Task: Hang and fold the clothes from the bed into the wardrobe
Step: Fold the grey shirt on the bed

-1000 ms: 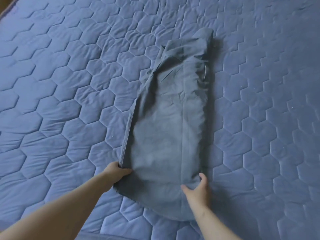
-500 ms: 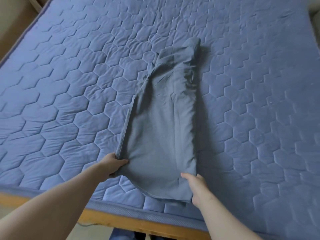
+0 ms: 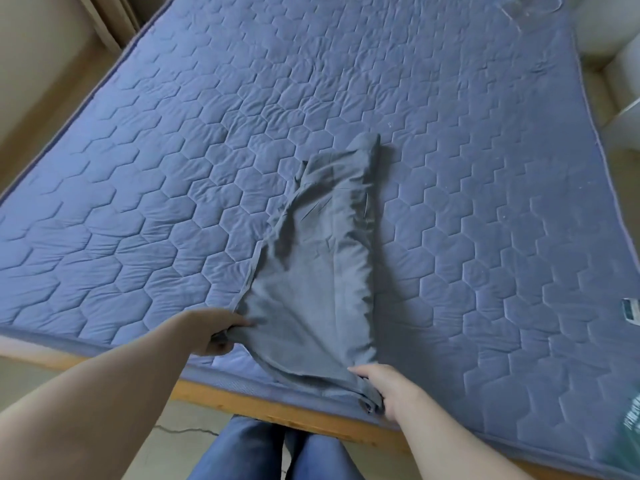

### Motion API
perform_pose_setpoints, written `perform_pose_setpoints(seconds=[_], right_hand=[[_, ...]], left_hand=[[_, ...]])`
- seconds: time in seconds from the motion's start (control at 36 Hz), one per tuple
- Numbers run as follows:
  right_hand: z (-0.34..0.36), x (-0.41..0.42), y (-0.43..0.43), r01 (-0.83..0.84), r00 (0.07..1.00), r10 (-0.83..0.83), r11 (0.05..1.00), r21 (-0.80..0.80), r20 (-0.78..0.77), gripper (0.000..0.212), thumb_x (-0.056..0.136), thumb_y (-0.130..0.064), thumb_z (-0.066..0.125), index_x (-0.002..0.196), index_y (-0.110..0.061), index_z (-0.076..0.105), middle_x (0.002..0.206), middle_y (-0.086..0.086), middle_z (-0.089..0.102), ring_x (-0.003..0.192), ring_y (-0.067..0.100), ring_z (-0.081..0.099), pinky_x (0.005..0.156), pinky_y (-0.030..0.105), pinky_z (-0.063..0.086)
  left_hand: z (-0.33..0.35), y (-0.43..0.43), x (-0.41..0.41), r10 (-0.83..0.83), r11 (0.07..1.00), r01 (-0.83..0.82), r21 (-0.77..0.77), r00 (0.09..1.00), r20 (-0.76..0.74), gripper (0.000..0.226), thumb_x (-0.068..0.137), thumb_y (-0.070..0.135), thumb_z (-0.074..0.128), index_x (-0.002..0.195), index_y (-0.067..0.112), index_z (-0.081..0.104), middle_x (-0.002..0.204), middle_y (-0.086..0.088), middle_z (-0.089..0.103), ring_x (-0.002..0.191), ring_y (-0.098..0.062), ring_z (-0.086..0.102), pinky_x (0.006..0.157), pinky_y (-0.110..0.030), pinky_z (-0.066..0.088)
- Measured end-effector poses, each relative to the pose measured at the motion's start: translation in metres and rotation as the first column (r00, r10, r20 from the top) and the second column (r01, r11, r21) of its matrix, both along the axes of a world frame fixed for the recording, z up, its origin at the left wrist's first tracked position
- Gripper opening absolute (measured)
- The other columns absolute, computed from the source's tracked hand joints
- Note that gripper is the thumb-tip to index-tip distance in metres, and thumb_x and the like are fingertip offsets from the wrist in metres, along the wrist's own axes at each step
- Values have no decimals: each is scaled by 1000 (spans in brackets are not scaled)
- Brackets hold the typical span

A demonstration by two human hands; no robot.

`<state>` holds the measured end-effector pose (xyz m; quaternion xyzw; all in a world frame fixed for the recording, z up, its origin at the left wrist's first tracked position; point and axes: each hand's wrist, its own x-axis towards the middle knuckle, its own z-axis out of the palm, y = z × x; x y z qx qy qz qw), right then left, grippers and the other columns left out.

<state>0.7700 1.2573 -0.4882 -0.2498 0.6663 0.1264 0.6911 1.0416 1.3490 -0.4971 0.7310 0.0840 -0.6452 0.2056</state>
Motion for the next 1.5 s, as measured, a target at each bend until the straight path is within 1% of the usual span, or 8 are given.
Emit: perform_pose_setpoints(seconds=[0.42,0.47,0.53,0.64,0.78,0.94,1.25,1.5], right_hand=[[43,97,-214,486,836,-379,847,-216,397,22,93,-26,49,80,-13,60,53,0,65,40,14,60,34,14,41],[44,116,-245,521,803,-359,811,-267,475,24,93,-40,48,91,-20,61,78,-1,67,63,14,63,50,19,47],[37,129,-270,511,796,-284,789,-341,534,46,91,-58,39,124,-28,52,120,-2,58,105,19,57,81,31,43],[0,140,-290,348,899,-77,726,-594,432,60,92,-60,30,147,-40,14,155,-15,17,141,16,22,108,39,21],[-70,133,-281,137,978,8,724,-676,208,78,90,-35,59,149,-35,9,156,-7,14,140,13,25,104,28,23],[-130,127,-259,24,999,1,842,-539,45,94,84,-24,69,151,-19,4,155,1,23,139,20,28,114,35,23],[-162,116,-239,-152,987,107,866,-477,-122,22,89,-3,58,110,3,57,117,16,62,109,28,57,97,35,43],[-157,51,-133,-289,956,289,957,16,-57,26,82,9,63,107,10,56,94,22,65,79,29,63,71,37,52]], left_hand=[[71,-226,59,442,761,-464,-453,882,-161,21,95,13,50,74,12,50,64,-3,51,52,-9,53,39,-14,45],[76,-257,67,495,620,-547,-563,829,-260,17,98,27,45,94,13,54,79,-4,61,61,-13,64,49,-22,53],[70,-281,77,448,499,-575,-648,811,-375,46,97,51,35,133,23,41,117,-6,55,103,-24,62,81,-41,54],[32,-302,91,406,587,-384,-713,901,-152,62,92,62,30,147,36,17,152,2,28,137,-25,34,107,-49,29],[-59,-287,90,122,828,170,-534,875,468,69,94,34,52,150,19,13,155,-3,21,139,-20,27,108,-33,26],[-136,-264,87,-203,885,421,-198,733,650,83,77,23,75,143,7,27,144,-14,33,132,-28,34,109,-37,29],[-152,-235,85,-391,833,545,-93,700,598,46,83,17,68,124,7,52,118,-12,58,107,-26,52,79,-24,34],[-141,-124,60,-628,777,630,-19,776,51,50,75,15,75,121,7,56,119,-13,62,108,-26,60,93,-38,50]])
